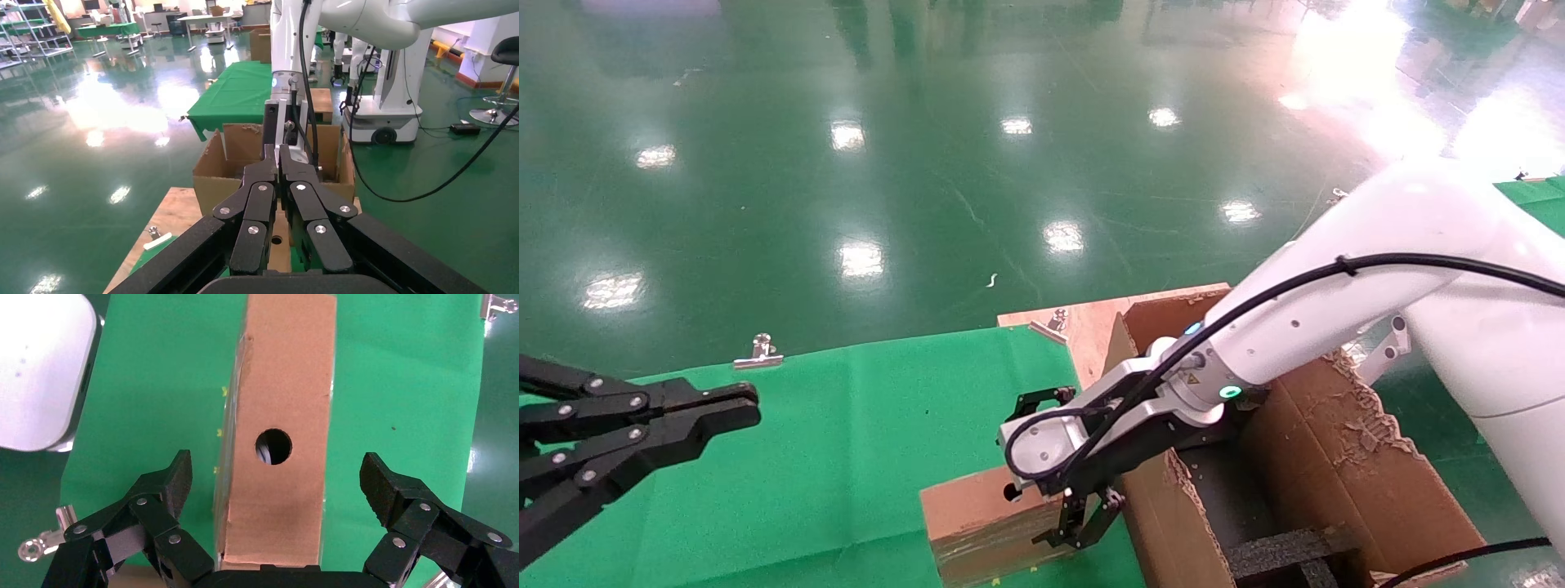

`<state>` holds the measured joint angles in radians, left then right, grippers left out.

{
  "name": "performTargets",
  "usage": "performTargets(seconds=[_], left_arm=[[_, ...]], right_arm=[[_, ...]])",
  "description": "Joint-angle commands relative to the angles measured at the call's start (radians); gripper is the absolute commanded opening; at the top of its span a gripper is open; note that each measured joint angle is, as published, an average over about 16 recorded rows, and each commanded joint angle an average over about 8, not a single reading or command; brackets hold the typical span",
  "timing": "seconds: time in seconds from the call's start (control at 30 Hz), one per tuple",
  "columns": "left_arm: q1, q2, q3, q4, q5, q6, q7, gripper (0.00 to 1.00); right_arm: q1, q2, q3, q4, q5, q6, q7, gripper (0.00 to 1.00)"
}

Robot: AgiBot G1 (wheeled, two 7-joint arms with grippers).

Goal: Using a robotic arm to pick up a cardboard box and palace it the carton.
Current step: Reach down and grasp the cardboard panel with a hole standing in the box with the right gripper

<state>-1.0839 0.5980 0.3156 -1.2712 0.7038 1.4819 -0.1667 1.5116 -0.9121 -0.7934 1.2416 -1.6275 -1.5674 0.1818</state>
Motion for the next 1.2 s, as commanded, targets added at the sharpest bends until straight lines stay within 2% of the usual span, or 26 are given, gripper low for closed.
performTargets(seconds=[0.03,0.07,0.1,0.17,0.33,0.4,1.2], left_arm=[[0.000,0.000,0.000,0.000,0.000,0.000,0.000,0.86],[0.000,0.000,0.000,0.000,0.000,0.000,0.000,0.97],[0.000,0.000,0.000,0.000,0.000,0.000,0.000,1.00],[0.000,0.000,0.000,0.000,0.000,0.000,0.000,1.00],[0.000,0.000,0.000,0.000,0.000,0.000,0.000,1.00],[0.000,0.000,0.000,0.000,0.000,0.000,0.000,1.00],[0.000,0.000,0.000,0.000,0.000,0.000,0.000,1.00]], right_arm=[[0.014,-0.009,-0.022,0.005,-0.014,0.000,-0.002,1.00],[0.017,-0.011,-0.029,0.004,-0.018,0.001,-0.002,0.98],[0.020,-0.013,-0.034,0.002,-0.021,0.002,-0.001,0.92],[0.024,-0.016,-0.042,-0.003,-0.024,0.004,-0.001,0.73],[0.025,-0.019,-0.046,-0.013,-0.024,0.006,0.002,0.12],[0.024,-0.019,-0.045,-0.012,-0.021,0.006,0.002,0.01],[0.020,-0.014,-0.038,-0.002,-0.015,0.005,-0.001,0.00]])
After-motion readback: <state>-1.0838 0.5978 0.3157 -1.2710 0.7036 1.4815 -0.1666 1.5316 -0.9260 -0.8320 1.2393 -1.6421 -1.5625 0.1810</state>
